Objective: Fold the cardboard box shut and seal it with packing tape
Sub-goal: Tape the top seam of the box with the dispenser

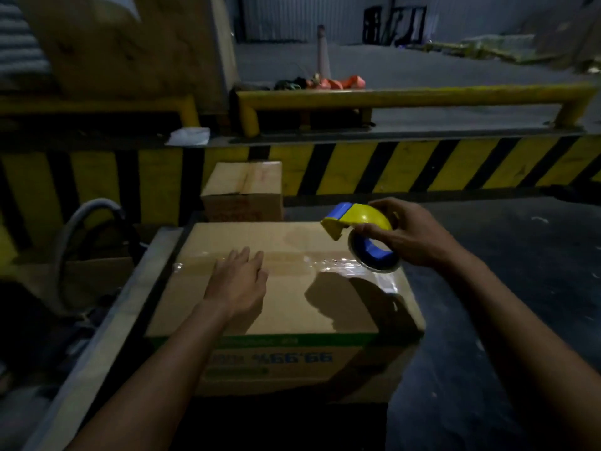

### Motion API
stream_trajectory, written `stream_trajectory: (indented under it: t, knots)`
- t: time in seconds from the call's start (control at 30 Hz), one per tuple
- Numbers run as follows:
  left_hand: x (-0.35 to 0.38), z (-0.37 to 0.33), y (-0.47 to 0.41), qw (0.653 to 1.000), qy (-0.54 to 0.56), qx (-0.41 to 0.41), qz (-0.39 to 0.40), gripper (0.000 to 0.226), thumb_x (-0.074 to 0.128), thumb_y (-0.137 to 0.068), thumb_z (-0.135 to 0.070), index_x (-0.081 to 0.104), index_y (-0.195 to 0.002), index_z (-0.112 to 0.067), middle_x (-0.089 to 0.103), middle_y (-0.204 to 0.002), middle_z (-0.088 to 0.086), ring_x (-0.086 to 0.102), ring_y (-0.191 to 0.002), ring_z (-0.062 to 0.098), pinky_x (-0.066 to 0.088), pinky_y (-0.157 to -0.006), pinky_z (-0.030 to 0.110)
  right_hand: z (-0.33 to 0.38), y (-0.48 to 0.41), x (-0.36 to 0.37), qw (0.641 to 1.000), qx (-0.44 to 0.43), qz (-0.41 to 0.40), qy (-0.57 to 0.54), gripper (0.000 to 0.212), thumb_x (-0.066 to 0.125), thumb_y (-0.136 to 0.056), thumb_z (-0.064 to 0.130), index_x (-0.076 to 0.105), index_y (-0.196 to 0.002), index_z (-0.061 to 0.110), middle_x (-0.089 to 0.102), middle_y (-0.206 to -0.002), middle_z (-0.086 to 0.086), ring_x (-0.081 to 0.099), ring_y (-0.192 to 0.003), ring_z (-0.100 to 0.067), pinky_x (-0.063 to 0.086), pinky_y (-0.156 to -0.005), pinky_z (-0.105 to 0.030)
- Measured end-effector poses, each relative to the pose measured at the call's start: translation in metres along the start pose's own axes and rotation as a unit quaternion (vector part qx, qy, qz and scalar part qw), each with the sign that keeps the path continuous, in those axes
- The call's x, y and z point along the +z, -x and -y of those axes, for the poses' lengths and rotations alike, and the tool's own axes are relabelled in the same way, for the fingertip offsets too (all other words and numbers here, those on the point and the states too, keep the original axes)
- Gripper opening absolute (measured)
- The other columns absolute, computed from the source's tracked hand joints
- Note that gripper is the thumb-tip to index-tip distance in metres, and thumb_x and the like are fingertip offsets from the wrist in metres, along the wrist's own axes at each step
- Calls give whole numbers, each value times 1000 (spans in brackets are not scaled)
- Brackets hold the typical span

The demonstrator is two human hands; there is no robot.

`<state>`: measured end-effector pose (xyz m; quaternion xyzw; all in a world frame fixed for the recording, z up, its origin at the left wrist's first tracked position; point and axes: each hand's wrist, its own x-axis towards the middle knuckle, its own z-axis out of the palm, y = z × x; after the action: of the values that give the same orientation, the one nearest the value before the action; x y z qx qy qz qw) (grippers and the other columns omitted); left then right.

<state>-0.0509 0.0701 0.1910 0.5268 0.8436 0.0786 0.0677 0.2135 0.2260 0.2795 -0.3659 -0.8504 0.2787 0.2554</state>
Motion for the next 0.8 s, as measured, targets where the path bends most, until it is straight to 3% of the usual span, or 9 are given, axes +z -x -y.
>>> stream_trajectory:
  t: [0.13,0.23,0.37,0.5,0.7,0.8]
  knots:
    - [-7,56,3,998,-10,-63,12,61,22,-105,-49,19,-160,-23,11,-167,9,8,-153,34,9,-121,55,45,-36,42,997,-36,60,20,65,67,-83,54,52,-136,20,61,-124,3,54,-103,-9,45,-79,-25]
    - [-11,85,6,997,11,-78,13,61,22,-105,-48,18,-160,-20,7,-168,8,3,-154,31,2,-121,55,70,-60,74,993,-55,96,31,69,66,-83,55,47,-140,21,56,-135,-2,54,-111,-14,43,-82,-26]
    - [-11,107,5,994,86,-69,11,58,26,-108,-41,18,-160,-17,7,-168,6,2,-154,24,8,-123,49,96,-82,116,990,-58,122,32,70,68,-84,50,42,-142,21,52,-138,-5,53,-117,-18,42,-86,-28]
    - [-12,128,1,978,189,-79,-29,54,34,-108,-33,26,-158,-13,16,-166,4,17,-152,22,18,-120,35,109,-94,153,987,-67,139,47,65,69,-83,47,44,-138,24,54,-133,-1,54,-113,-17,42,-83,-27]
    - [-11,146,-10,944,309,-95,-66,48,49,-103,-12,43,-150,-9,39,-158,7,34,-146,23,26,-116,30,109,-99,186,980,-83,163,75,72,67,-80,55,41,-141,27,52,-137,-1,53,-112,-17,44,-83,-28]
    - [-15,145,-16,931,334,-94,-114,44,57,-98,-10,56,-142,-12,57,-144,7,52,-133,21,42,-108,32,110,-101,186,980,-81,170,63,82,64,-70,66,42,-140,29,53,-135,-1,55,-110,-19,50,-85,-31]
